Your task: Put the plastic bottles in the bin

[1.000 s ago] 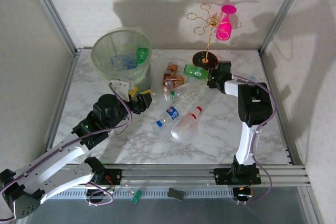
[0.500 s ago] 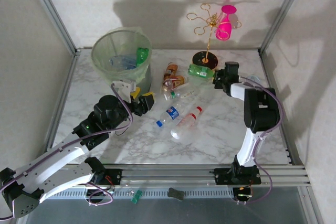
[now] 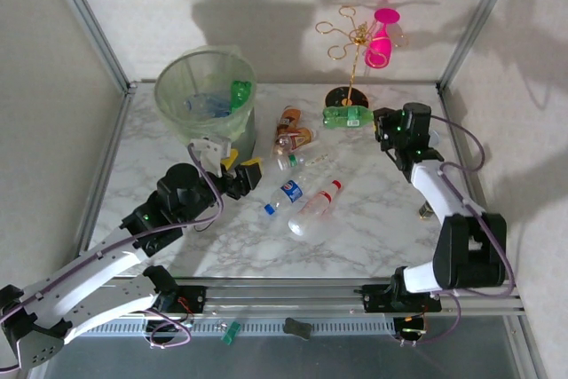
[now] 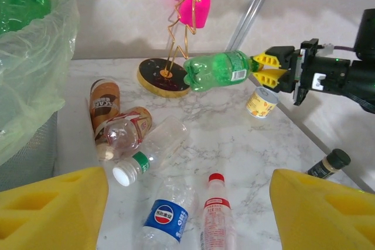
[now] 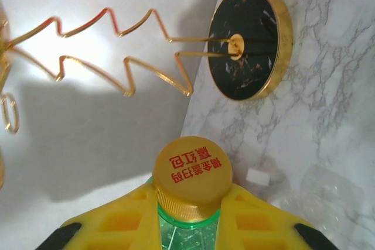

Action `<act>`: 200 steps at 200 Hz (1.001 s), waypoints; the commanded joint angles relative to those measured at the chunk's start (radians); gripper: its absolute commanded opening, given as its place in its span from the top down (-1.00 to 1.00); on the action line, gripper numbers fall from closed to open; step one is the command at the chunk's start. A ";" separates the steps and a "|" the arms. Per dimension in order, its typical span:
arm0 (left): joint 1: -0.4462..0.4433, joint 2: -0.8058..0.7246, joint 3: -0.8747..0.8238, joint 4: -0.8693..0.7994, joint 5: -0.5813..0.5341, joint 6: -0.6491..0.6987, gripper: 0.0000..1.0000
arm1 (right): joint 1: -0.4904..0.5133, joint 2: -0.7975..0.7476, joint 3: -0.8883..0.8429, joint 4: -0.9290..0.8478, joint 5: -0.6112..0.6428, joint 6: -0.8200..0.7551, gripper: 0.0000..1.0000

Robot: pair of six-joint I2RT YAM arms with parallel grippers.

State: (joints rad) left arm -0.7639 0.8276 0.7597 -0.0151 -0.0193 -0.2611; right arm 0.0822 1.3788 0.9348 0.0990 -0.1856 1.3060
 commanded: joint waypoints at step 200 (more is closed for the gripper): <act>-0.129 0.361 0.489 -0.487 0.133 0.115 -0.79 | 0.348 -0.312 0.187 -0.350 -0.407 -0.781 0.84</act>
State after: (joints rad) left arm -0.8673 1.1431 1.2217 -0.4793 0.0814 -0.1749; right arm 0.3908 1.0576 1.0966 -0.2504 -0.5552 0.5648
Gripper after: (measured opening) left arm 0.894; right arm 0.187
